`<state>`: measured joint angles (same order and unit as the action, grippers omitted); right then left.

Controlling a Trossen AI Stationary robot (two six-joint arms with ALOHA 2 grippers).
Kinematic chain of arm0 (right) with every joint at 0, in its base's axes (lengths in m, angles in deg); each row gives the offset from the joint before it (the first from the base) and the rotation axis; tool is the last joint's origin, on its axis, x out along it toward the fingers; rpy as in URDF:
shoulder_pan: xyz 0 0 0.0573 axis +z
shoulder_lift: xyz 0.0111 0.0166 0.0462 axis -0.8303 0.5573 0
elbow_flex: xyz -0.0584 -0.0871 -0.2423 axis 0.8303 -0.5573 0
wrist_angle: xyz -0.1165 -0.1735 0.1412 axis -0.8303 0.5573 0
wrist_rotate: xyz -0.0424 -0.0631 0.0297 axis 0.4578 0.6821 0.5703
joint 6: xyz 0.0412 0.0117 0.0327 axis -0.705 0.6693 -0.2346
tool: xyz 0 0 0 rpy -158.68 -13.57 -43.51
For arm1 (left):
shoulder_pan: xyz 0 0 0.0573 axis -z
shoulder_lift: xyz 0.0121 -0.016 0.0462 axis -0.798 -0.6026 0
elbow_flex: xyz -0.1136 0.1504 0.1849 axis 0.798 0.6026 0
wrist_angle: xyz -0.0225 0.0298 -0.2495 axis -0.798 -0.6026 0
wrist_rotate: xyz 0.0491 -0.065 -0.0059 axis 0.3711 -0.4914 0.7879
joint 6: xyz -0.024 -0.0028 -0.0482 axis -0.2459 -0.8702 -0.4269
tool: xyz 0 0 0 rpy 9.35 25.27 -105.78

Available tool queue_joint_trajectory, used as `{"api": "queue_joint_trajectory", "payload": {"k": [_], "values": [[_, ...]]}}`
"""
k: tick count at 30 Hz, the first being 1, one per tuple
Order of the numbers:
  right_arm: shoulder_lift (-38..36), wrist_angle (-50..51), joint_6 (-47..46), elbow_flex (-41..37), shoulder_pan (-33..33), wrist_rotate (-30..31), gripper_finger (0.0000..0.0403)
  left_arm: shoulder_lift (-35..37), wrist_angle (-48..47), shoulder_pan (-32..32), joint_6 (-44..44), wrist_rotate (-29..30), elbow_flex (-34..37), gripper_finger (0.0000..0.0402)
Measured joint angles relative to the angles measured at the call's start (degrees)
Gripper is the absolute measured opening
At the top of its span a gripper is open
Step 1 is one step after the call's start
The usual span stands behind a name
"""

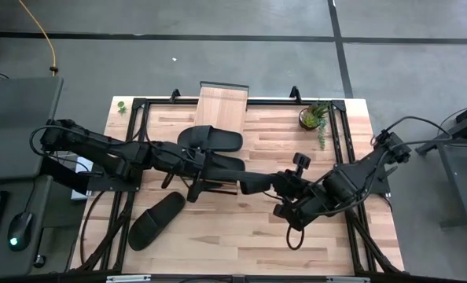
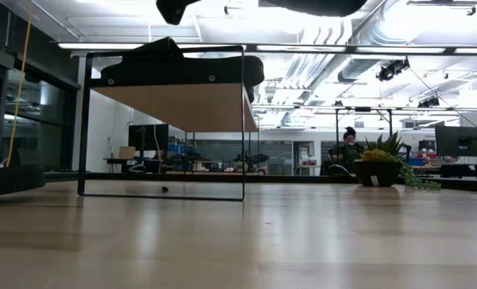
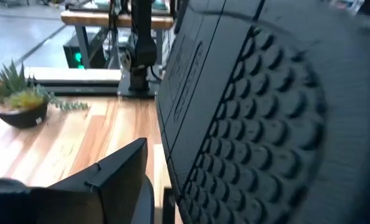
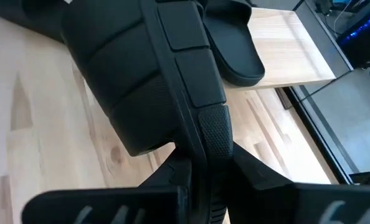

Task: Pick and place slides into the shelf
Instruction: Put the right slipper on the shelf

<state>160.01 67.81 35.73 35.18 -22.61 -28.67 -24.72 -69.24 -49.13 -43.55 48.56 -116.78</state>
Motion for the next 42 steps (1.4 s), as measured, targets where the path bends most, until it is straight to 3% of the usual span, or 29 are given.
{"api": "queue_joint_trajectory", "payload": {"k": [6,10,21,28,32,42], "values": [[0.00,0.39,1.04,0.00,-1.13,-0.81,0.0029,-0.85,2.87,-0.04,-2.08,0.87,0.09,0.0278],[-0.02,0.36,1.17,0.00,-1.28,-0.83,0.0029,-0.85,4.40,-0.04,-4.73,0.99,0.09,0.0250],[-0.02,0.32,2.31,0.00,-1.28,-1.77,0.0035,-0.84,3.70,-0.11,-4.73,1.72,0.09,0.0053],[-0.02,0.35,2.03,0.00,-1.44,-1.21,0.0040,-0.71,1.07,-0.09,-5.50,3.62,-1.55,0.0050],[-0.10,0.15,0.95,0.02,-1.45,-1.56,0.0062,-0.70,-3.87,-0.09,-8.73,3.87,-4.62,0.0053],[-0.13,0.16,3.95,0.09,-1.88,-0.54,0.0131,-0.72,-29.14,-3.57,-17.51,6.12,-20.42,0.0050]]}}
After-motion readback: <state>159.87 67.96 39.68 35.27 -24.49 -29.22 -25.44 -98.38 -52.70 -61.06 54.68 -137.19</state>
